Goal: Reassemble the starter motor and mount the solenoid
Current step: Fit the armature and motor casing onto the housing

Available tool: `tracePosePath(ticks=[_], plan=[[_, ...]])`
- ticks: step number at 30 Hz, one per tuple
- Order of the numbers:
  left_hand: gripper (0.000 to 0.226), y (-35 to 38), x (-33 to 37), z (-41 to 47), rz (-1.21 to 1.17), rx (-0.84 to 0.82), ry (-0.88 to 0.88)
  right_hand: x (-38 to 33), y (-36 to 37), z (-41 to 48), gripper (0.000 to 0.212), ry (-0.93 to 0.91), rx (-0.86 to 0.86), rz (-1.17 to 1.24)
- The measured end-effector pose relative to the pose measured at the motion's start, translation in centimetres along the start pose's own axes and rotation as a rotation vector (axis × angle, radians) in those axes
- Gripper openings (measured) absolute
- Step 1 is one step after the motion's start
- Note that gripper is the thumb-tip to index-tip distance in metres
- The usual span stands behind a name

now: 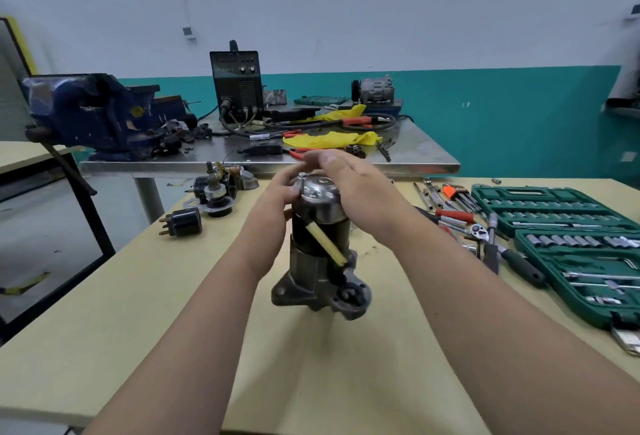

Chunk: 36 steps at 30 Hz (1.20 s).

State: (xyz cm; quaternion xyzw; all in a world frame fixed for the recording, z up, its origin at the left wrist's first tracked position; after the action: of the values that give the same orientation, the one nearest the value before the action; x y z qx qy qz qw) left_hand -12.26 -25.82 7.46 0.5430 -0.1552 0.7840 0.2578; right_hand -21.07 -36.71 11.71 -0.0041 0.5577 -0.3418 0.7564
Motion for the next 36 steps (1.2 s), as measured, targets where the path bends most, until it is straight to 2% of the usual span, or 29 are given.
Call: tracePosePath(ticks=[2,4,5,6,8,10,11,12,13,14,15,16,18,22,24,29,34,36], plan=[[0.021,-0.8,0.1,0.1,0.101,0.193,-0.038,-0.1,1.2,-0.2,0.048,0.091,0.096,0.182],[0.019,-1.4,0.2,-0.3,0.129,0.313,-0.033,-0.1,2.1,-0.5,0.054,0.125,0.105,0.205],[0.025,-1.5,0.2,-0.7,0.129,0.301,-0.039,0.0,2.6,-0.7,0.055,0.114,0.085,0.178],[0.040,-1.5,0.2,-0.9,0.164,0.269,-0.027,0.1,3.0,-0.9,0.055,0.093,0.062,0.173],[0.061,-1.5,0.4,-1.3,0.327,0.237,0.030,0.5,2.5,-1.1,0.049,0.062,0.021,0.277],[0.058,-1.8,0.4,-1.5,0.367,0.229,0.066,2.1,0.4,-0.9,0.034,0.097,0.078,0.398],[0.055,-2.0,0.3,-1.6,0.343,0.225,0.071,3.6,-1.1,-0.7,0.029,0.125,0.159,0.282],[0.053,-2.2,0.2,-1.6,0.324,0.218,0.077,5.6,-2.9,-0.4,0.027,0.163,0.224,-0.032],[0.051,-2.4,0.2,-1.6,0.317,0.208,0.078,8.0,-4.8,-0.4,0.026,0.236,0.212,-0.440],[0.050,-2.4,0.2,-1.6,0.314,0.193,0.079,10.4,-6.2,-0.7,0.024,0.360,0.117,-0.805],[0.051,-2.5,0.1,-1.5,0.310,0.175,0.078,12.3,-7.3,-1.2,0.024,0.499,-0.005,-1.051],[0.052,-2.5,0.1,-1.4,0.302,0.156,0.080,13.9,-7.9,-1.7,0.025,0.604,-0.109,-1.187],[0.058,-2.4,0.0,-1.3,0.269,0.118,0.092,15.8,-8.2,-2.3,0.026,0.653,-0.183,-1.284],[0.054,-2.2,0.1,-1.2,0.250,0.033,0.128,16.0,-7.5,-2.3,0.024,0.512,-0.172,-1.343],[0.053,-2.0,0.0,-1.1,0.248,-0.017,0.126,15.3,-7.2,-2.2,0.019,0.429,-0.128,-1.192],[0.054,-1.5,0.0,-0.7,0.258,-0.066,0.109,8.7,-6.4,-1.9,0.008,0.210,-0.004,-0.471],[0.063,-1.6,0.0,-0.9,0.246,-0.076,0.107,1.9,-5.2,-1.9,0.023,0.231,-0.031,0.428],[0.065,-1.3,0.0,-1.0,0.252,-0.085,0.122,0.2,-4.6,-2.1,0.027,0.235,-0.092,0.727]])
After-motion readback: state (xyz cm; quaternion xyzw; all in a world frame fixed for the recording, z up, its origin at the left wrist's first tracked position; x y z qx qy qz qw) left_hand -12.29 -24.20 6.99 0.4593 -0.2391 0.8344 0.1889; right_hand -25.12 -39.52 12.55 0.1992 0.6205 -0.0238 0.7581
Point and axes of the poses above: each hand's wrist, its own z-axis towards the middle knuckle, its own y-axis out of the palm, x = y × z, the point moved 1 cm from there along z, towards the middle knuckle, and after that the axes turned 5 degrees about x, right-handed, at the moved point
